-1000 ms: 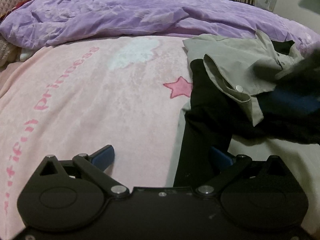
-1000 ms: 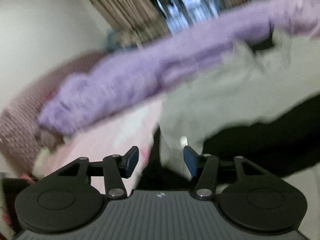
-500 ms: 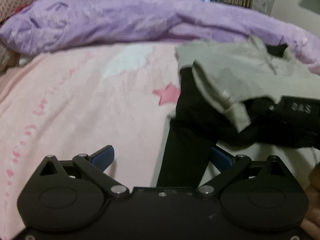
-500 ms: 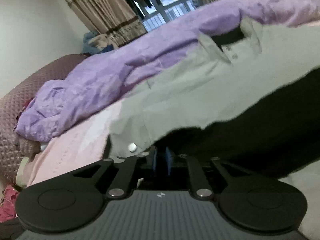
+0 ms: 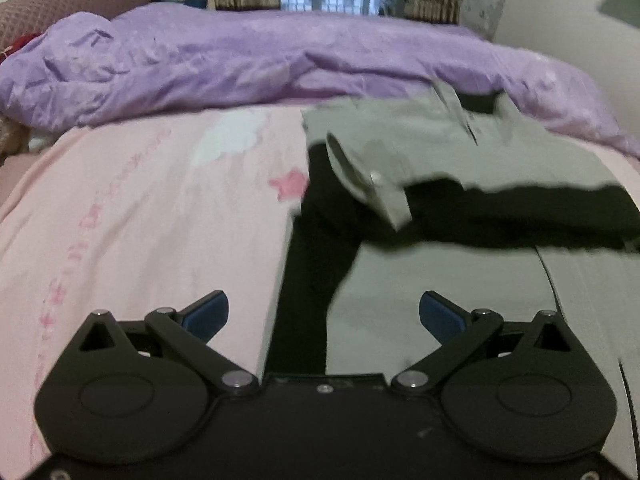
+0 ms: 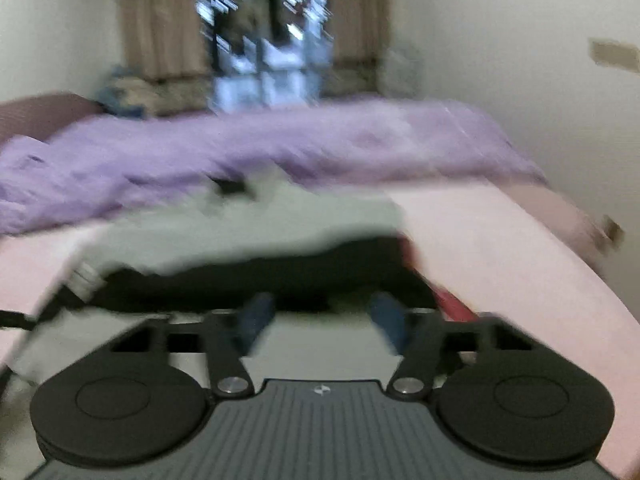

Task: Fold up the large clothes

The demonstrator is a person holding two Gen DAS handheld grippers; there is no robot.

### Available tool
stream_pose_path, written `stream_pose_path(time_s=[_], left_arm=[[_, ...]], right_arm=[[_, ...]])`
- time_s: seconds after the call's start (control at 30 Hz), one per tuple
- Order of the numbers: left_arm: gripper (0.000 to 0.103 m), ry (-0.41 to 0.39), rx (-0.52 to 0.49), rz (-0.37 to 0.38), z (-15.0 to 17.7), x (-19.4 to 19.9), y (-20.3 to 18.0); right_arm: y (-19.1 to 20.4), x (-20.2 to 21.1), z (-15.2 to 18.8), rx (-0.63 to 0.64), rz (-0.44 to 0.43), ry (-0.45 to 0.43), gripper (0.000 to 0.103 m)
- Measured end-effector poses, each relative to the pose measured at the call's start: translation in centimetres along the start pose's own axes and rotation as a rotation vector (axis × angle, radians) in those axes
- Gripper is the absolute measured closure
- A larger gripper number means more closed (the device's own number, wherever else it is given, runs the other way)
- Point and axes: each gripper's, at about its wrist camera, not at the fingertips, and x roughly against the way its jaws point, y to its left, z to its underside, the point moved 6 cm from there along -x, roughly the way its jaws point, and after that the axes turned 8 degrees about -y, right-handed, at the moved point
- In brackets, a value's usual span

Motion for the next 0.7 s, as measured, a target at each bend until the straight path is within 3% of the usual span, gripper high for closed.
stream_pose_path(time_s=[0.07, 0.13, 0.17, 0.3, 0.57, 0.7], left_arm=[[0.0, 0.014, -0.002, 0.0, 1.6, 1.6, 0.1], [0.0, 0.059, -0.008, 0.0, 3.6, 2.7, 0.3], [0.0, 0.077, -0.006, -0.006, 4.3, 2.9, 0.5], [0.0, 0.13, 0.03, -0.008, 6.3, 3.2, 1.0], [0.0, 0.183, 0.012, -0.002, 7.8, 1.9, 0.0], [0.0, 0.185, 0.021, -0.001, 8.0, 1.4, -0.3]], right_arm=[[-2.9, 0.7, 1.5, -0.069, 0.016, 0.045, 0.043], [-5.2, 1.3, 2.7, -0.11, 0.031, 0.059, 0.019], [-5.9, 1.4, 3.1, -0.107, 0.048, 0.064, 0.018], [-7.4, 0.5, 4.3, -0.045, 0.126, 0.122, 0.017], [-7.3, -2.0, 7.7, -0.019, 0.123, 0.263, 0.018], [-7.4, -2.0, 8.9, -0.032, 0.102, 0.273, 0.013]])
